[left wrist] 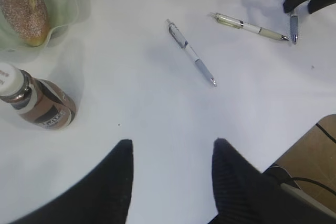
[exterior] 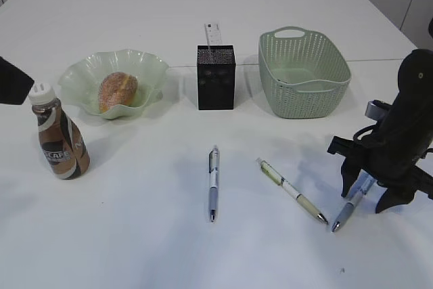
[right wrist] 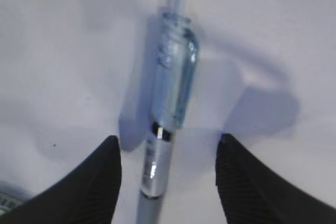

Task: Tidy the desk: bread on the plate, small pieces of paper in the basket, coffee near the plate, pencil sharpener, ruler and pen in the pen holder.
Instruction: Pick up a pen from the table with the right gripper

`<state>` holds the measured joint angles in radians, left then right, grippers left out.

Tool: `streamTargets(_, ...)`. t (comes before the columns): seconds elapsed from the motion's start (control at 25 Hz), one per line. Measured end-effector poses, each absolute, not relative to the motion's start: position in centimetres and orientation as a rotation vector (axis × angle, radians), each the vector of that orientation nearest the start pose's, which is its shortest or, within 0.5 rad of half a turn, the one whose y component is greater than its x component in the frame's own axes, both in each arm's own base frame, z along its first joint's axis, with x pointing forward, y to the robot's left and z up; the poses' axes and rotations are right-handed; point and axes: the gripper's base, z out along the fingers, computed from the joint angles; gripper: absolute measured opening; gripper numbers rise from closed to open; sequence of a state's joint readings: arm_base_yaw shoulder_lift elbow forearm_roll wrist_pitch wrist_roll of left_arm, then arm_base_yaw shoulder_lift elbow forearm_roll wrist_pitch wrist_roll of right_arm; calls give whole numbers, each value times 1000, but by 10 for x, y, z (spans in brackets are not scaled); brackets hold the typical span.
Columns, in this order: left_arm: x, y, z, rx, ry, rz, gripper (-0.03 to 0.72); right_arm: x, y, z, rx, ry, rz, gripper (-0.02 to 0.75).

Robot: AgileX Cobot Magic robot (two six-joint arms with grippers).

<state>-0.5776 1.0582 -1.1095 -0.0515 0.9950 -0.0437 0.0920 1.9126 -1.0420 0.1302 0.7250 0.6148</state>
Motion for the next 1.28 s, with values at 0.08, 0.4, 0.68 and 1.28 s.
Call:
streamTargets(0.08,165,-112,376,634,2372,-343,340,329,38,131,928,2929,182,453)
streamTargets(0.4,165,-112,375,636,2380,-340,340,331,38,148,920,2849,221,447)
streamTargets(0.68,165,-112,375,636,2381,-340,340,330,38,147,1089,2818,224,446)
streamTargets(1.28,165,-112,375,636,2382,-340,340,330,38,140,1173,2807,216,446)
